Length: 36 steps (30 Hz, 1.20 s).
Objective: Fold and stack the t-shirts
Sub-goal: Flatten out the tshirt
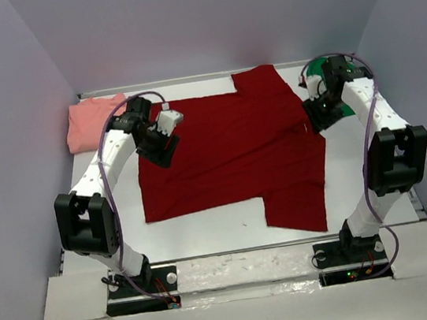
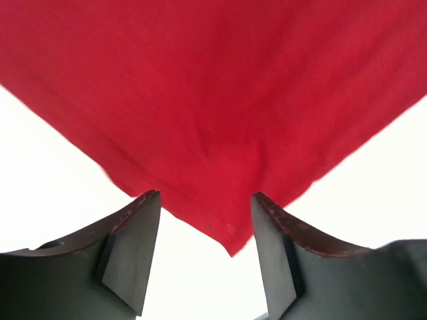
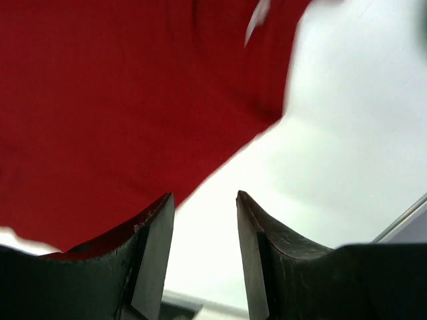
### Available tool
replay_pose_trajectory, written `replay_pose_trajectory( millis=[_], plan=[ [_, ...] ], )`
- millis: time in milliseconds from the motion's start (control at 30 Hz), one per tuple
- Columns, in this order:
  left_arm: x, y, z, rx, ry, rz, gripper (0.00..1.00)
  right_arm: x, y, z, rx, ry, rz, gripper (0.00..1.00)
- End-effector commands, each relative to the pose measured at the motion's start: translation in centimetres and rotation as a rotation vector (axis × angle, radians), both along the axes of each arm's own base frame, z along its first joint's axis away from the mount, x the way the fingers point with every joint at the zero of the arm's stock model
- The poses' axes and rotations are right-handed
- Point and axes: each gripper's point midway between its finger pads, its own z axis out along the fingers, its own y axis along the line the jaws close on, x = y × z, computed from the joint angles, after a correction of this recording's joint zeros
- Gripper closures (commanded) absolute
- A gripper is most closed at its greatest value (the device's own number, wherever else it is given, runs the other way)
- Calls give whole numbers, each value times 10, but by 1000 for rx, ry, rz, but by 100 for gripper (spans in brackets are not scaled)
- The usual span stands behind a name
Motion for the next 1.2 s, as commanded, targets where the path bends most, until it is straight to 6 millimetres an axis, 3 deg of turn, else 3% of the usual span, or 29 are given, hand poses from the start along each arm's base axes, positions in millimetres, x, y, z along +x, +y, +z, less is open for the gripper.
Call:
replay_pose_trajectory(
  millis=[0,33,167,333,433,700,833,1000,1167],
  plan=[
    [-60,17,-35,40,176,-35,36,-40,-6,-15,-39,56,19,52],
    [-67,20,-38,41,191,-42,38,-53,-6,-21,-43,70,21,52],
    [-87,35,-43,8,239,-23,40,-71,-7,-29,-49,83,16,52],
    [-98,64,-49,-41,316,54,41,-70,-1,-31,-16,76,-1,53],
    [-101,81,-52,-95,335,122,53,-65,3,-33,8,74,-12,53],
    [-127,82,-58,-278,416,79,54,-66,3,-46,10,99,-26,53],
    [-142,86,-76,-308,498,71,67,-70,1,-54,-1,106,-29,54],
    [-153,97,-97,-237,534,69,72,-72,0,-57,-4,107,-40,54],
    [-141,118,-112,-105,427,118,71,-73,1,-62,0,120,-45,54]
  ],
)
